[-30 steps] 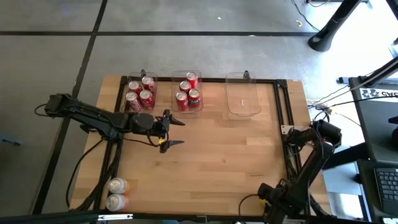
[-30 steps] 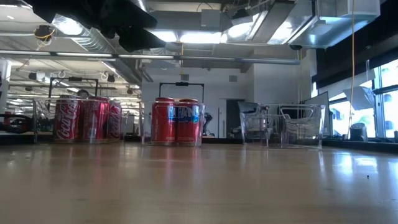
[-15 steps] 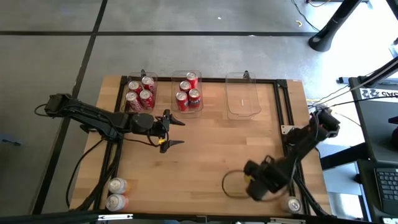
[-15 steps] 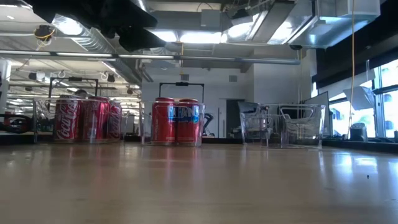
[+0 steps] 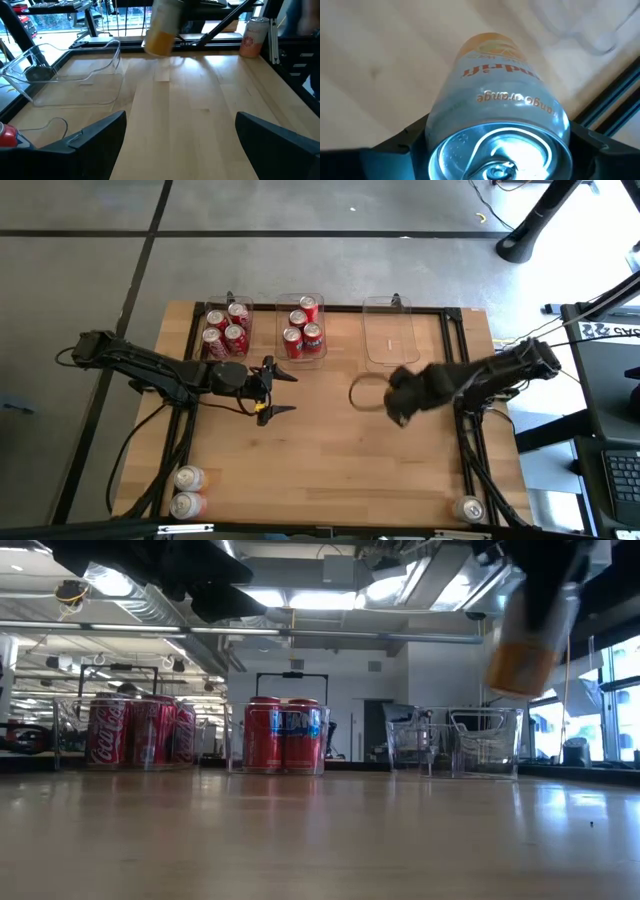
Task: Sort soda cans
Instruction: Put the white soda can into the right transparent bin
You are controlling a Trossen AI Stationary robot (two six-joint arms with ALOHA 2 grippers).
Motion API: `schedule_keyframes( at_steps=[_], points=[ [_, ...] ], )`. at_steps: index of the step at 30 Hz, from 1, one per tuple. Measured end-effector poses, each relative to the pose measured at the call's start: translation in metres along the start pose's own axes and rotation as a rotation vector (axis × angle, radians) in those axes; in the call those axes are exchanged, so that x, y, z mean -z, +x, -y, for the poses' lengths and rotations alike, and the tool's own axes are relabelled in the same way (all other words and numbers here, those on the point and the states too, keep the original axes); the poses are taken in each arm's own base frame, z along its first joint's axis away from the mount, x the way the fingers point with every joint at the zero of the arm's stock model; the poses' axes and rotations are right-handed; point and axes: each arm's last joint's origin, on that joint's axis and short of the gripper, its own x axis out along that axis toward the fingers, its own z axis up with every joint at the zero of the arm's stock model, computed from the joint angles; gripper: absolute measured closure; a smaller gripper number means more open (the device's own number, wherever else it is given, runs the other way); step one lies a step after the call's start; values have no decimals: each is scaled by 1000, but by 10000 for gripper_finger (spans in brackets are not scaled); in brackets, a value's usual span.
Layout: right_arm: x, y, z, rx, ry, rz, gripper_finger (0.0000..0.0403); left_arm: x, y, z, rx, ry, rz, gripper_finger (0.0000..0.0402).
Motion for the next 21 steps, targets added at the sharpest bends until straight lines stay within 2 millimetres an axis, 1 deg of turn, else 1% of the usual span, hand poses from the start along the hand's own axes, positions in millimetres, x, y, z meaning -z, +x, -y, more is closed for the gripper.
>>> schedule_keyframes(
  at_steps=[5, 8, 16, 21],
  points=[
    [-30, -3, 39, 4, 71, 54, 117, 0, 0, 0, 0, -1, 3, 39],
    [-51, 1, 63, 44, 108, 102, 117, 0, 0, 0, 0, -1, 4, 39],
    [-112, 20, 125, 33, 191, 235, 117, 0, 0, 0, 0, 2, 4, 39],
    [-138, 42, 165, -9, 262, 213, 117, -1, 0, 0, 0, 6, 8, 39]
  ],
)
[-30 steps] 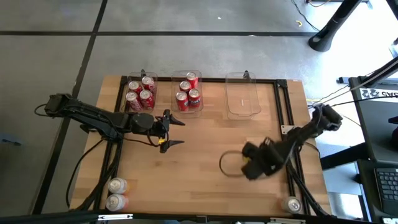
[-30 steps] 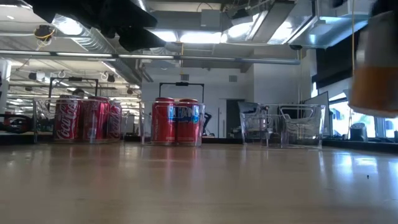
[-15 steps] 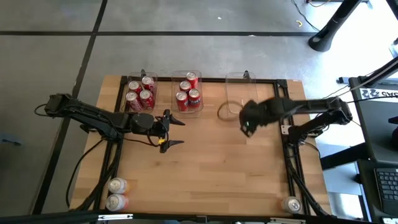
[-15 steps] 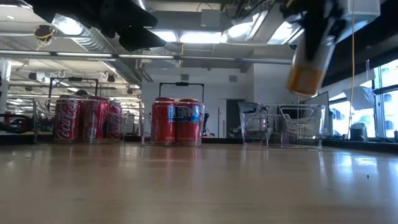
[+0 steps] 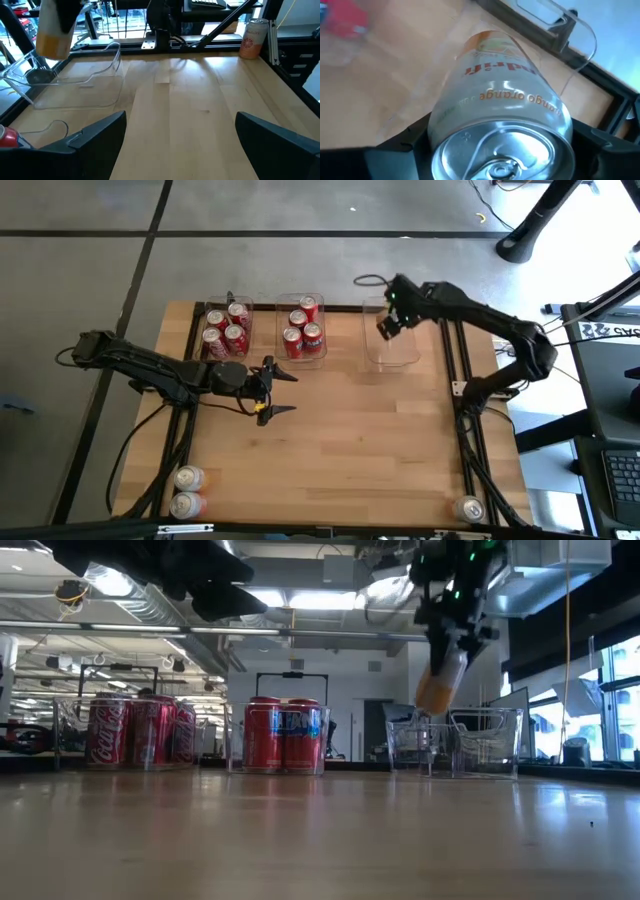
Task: Sort soda cans
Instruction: Put the white soda can into the right transparent bin
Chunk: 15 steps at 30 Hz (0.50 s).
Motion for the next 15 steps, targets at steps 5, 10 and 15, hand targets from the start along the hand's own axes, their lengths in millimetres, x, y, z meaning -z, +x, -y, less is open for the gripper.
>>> schedule_keyframes(
  at_steps=[5, 10, 15],
  points=[
    [-15, 35, 26, 20, 34, -106, 117, -1, 0, 0, 0, -1, 7, 39],
    [-24, 67, 47, 52, 71, -179, 117, -1, 0, 0, 0, -2, 11, 39],
    [-30, 97, 57, 72, 80, -232, 117, -1, 0, 0, 0, -2, 11, 39]
  ],
)
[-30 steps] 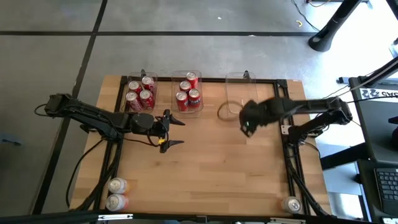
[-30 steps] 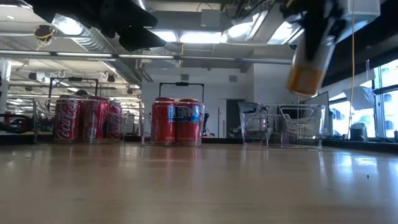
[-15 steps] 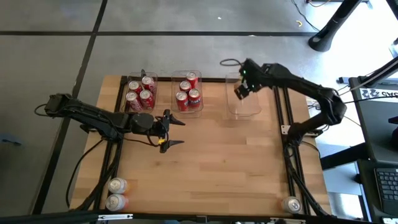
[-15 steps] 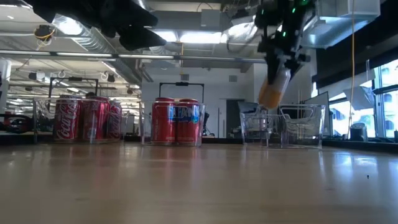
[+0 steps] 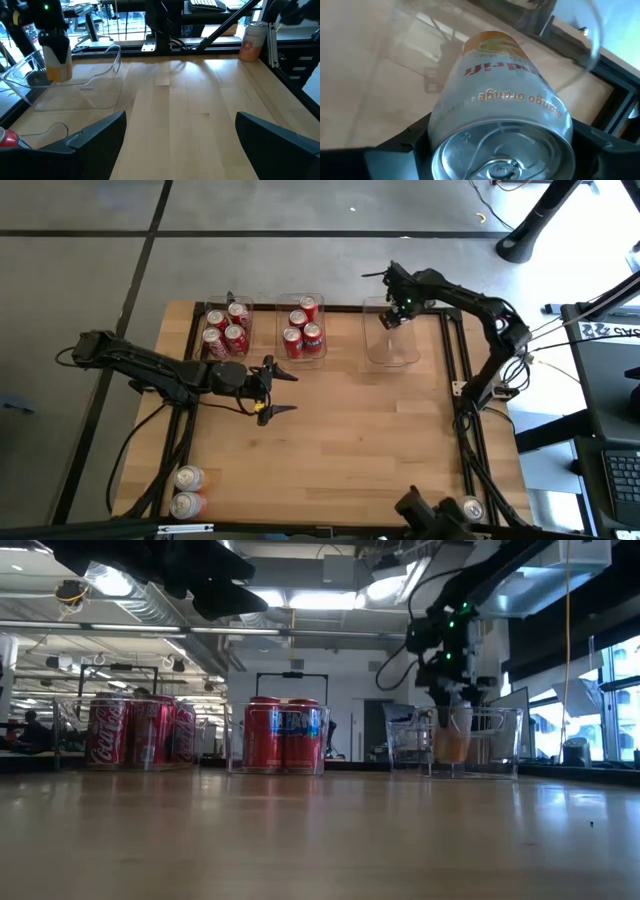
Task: Sort soda cans
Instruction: Put the white soda can into the right transparent bin
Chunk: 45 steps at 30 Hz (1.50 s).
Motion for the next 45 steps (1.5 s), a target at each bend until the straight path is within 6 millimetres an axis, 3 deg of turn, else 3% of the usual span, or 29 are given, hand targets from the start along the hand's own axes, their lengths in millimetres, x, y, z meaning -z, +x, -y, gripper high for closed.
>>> schedule_keyframes(
  at_steps=[7, 15, 23, 29, 36, 39, 45],
  points=[
    [-8, 19, -4, 5, -36, -12, 116, 0, 0, 0, 0, 0, 0, 39],
    [-13, 31, -6, 13, -34, -8, 38, 0, 0, 0, 0, -1, 0, 39],
    [-12, 26, -4, 53, -36, 2, 51, 0, 0, 0, 0, -1, -1, 39],
    [-4, 3, 0, 50, -59, 19, 62, 0, 0, 0, 0, -1, -1, 39],
    [17, -46, 4, 37, -56, 24, 61, 0, 0, 0, 0, -1, -2, 39],
    [34, -70, -1, 25, -85, 43, 61, 0, 0, 0, 1, -10, -4, 39],
    [83, -113, -29, -43, -176, 49, 61, 0, 0, 0, 1, -18, -4, 39]
  ],
)
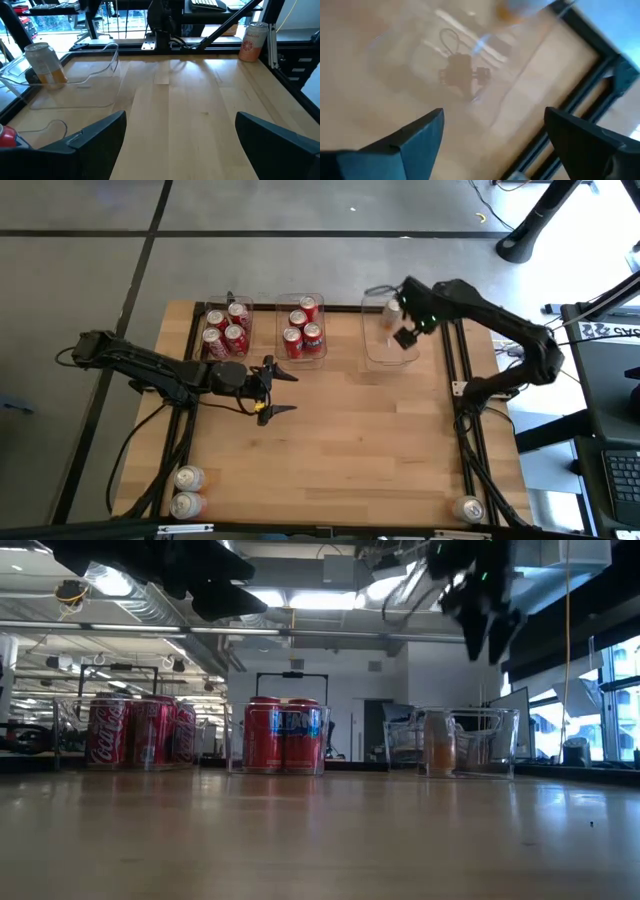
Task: Sort soda cans
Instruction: Put the white soda can into the right transparent bin
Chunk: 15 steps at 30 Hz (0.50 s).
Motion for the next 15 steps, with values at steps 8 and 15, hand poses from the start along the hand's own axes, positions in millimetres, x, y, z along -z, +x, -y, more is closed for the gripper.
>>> schedule_keyframes(
  at_steps=[8, 15],
  points=[
    [72, -49, -64, -206, -74, 20, 61, 1, 0, 0, 1, -6, -5, 39],
    [146, -73, -115, -309, -119, -31, 61, 1, 0, 0, 1, -2, -6, 39]
  ],
)
